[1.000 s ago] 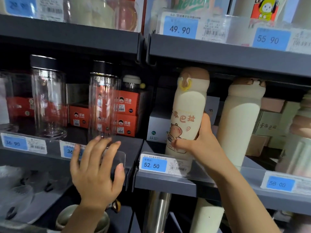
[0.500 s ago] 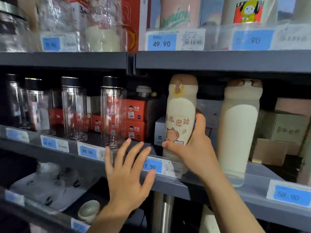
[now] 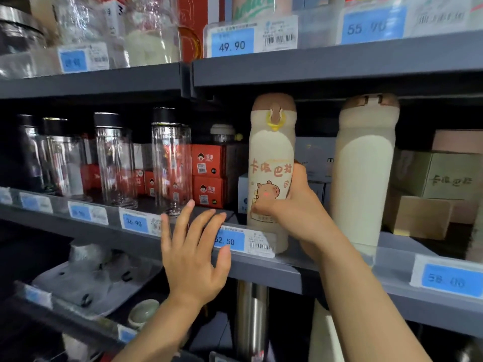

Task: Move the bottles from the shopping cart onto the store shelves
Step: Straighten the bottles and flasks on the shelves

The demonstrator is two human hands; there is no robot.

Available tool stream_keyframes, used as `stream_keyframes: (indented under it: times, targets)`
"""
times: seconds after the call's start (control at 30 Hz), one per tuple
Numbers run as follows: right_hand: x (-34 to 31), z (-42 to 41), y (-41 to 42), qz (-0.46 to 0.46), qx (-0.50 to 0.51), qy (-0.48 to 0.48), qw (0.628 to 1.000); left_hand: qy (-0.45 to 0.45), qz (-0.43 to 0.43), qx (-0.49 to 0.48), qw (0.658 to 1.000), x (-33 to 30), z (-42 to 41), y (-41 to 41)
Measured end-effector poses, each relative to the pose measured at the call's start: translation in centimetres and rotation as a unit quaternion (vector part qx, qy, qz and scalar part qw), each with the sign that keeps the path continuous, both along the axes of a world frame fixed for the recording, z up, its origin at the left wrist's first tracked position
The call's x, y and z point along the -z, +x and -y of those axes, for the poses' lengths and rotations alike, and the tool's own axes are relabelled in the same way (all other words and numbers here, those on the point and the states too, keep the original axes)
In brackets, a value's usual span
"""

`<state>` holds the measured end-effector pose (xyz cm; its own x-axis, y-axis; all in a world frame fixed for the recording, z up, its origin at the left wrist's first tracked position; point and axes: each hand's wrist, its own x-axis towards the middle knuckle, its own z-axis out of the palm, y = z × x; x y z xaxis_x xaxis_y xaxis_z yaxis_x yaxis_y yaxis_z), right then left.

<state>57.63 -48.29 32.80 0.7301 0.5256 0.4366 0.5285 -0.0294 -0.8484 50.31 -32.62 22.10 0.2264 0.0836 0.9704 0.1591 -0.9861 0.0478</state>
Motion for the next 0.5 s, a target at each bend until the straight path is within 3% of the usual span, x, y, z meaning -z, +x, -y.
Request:
stream_keyframes:
  times: [0.17,0.27,0.4,0.5]
  targets:
    - [-0.1,0.0,-0.6,0.055,0.065,-0.021,0.996,0.0,-0.017,-0.005,1.0,-0.1,0.0,-0.1]
    - [0.9,1.3,-2.9,0.171,0.141,-0.003,0.975,0.002,-0.023,-0.008,1.0,-0.1,0.0,-0.1]
    - [3.3,5.2,-4.5,0.366,0.279,0.092,0.883,0.007,-0.019,-0.017,1.0,0.0,-0.2,0.0]
    - [3.0,7.9,-3.1,0.379,0.385,0.08,0.837,0.011,-0.013,-0.02,1.0,0.0,-0.2,0.1]
